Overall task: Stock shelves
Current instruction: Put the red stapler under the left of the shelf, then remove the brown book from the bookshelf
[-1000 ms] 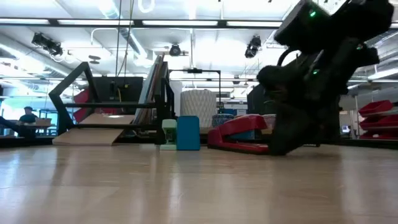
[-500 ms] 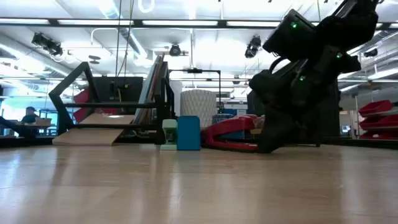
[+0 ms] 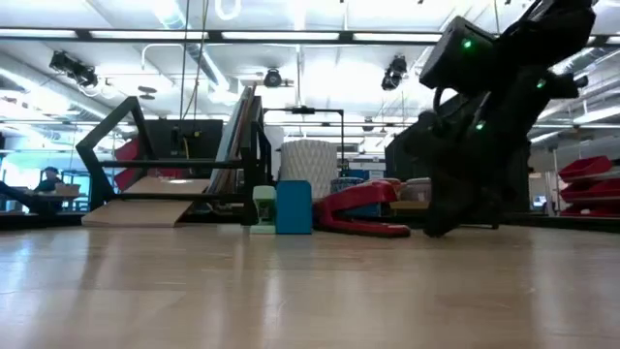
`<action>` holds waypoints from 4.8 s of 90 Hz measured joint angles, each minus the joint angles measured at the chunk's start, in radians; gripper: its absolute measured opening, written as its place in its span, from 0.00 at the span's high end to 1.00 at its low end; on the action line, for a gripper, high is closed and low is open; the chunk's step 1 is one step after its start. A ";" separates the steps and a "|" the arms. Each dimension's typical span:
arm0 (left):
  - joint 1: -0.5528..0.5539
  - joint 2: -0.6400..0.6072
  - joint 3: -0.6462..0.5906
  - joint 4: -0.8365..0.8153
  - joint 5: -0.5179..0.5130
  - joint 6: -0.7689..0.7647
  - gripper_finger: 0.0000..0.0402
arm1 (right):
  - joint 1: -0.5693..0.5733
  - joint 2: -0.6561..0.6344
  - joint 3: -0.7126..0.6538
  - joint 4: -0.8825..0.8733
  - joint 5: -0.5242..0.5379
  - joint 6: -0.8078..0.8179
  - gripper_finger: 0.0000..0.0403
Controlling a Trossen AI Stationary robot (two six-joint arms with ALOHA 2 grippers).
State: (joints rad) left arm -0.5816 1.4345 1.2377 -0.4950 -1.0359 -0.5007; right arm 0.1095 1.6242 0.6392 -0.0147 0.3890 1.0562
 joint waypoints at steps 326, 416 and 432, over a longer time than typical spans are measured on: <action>1.409 0.028 0.335 -0.311 1.095 0.260 0.44 | 0.196 -0.105 0.131 0.147 0.221 -0.580 0.95; 0.968 -0.097 0.164 -0.662 0.598 0.167 0.44 | 0.192 -0.105 0.131 0.148 0.219 -0.580 0.95; 0.952 -0.094 0.105 -0.573 0.607 0.097 0.44 | 0.192 -0.105 0.131 0.148 0.219 -0.580 0.95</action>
State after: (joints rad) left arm 0.3706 1.3403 1.3422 -1.0680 -0.4294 -0.4042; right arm 0.3019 1.5188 0.7700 0.1329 0.6075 0.4763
